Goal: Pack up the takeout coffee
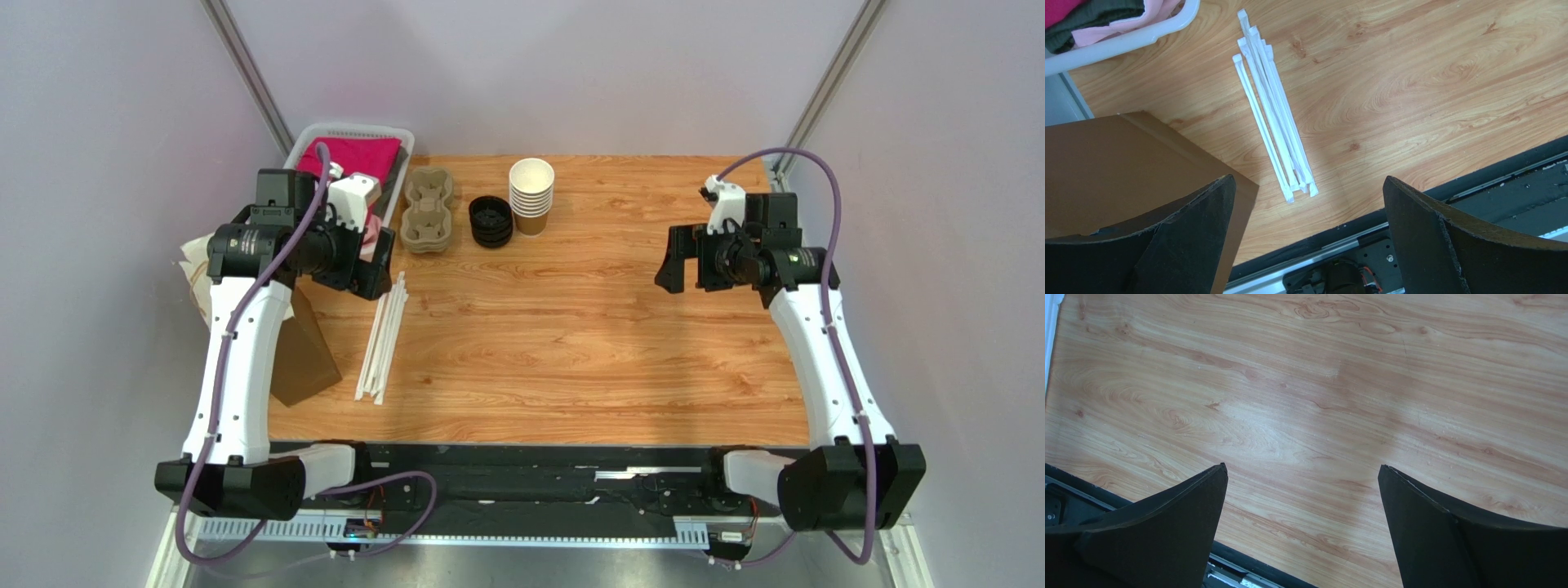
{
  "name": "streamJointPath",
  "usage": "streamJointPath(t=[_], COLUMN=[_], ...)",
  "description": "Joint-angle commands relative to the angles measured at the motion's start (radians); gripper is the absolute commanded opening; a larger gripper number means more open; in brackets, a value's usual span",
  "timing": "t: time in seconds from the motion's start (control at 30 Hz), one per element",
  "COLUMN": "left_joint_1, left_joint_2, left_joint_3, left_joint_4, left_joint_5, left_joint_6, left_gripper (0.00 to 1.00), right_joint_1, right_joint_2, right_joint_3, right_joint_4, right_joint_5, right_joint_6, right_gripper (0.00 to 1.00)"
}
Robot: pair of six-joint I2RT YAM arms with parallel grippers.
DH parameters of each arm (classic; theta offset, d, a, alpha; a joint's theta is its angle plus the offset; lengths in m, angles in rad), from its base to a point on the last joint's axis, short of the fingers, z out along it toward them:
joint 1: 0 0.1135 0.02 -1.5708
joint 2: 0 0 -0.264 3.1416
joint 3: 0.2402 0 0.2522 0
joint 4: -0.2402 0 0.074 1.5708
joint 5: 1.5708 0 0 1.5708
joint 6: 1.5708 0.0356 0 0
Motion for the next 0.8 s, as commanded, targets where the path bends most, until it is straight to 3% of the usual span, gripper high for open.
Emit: streamJointPath(t=[0.0, 0.23, 0.5, 0.67, 0.77], left_joint_1=[-0.012, -0.015, -0.015, -0.015, -0.016], left_joint_2=[0.025, 0.072, 0.034, 0.022, 0.025], left_joint_3=[0.029, 0.098, 0.09, 0.058, 0.035], left_joint_4=[0.053, 0.085, 0.183, 0.195, 0.198], left_joint_5=[-0.019, -0.085, -0.11, -0.089, -0.072], left_joint_6=[-0.002, -0.022, -0.116, -0.127, -0.15], left_gripper=[0.99, 0.99, 0.99, 0.99, 0.99], right_joint_1=[0.036, 0.134, 0.264, 0.288, 0.301], right_joint_2=[0.079, 0.313, 0.571, 0.746, 0.823], right_joint_3=[0.142, 0.454, 0.738, 0.956, 1.005], right_joint_4=[0.065, 0.071, 0.197, 0.203, 0.234], right_joint_5=[0.002, 0.048, 0.224, 0.272, 0.281], right_joint_6=[0.016, 0.053, 0.185, 0.268, 0.28], right_gripper=[1.0, 1.0, 0.99, 0.89, 0.85])
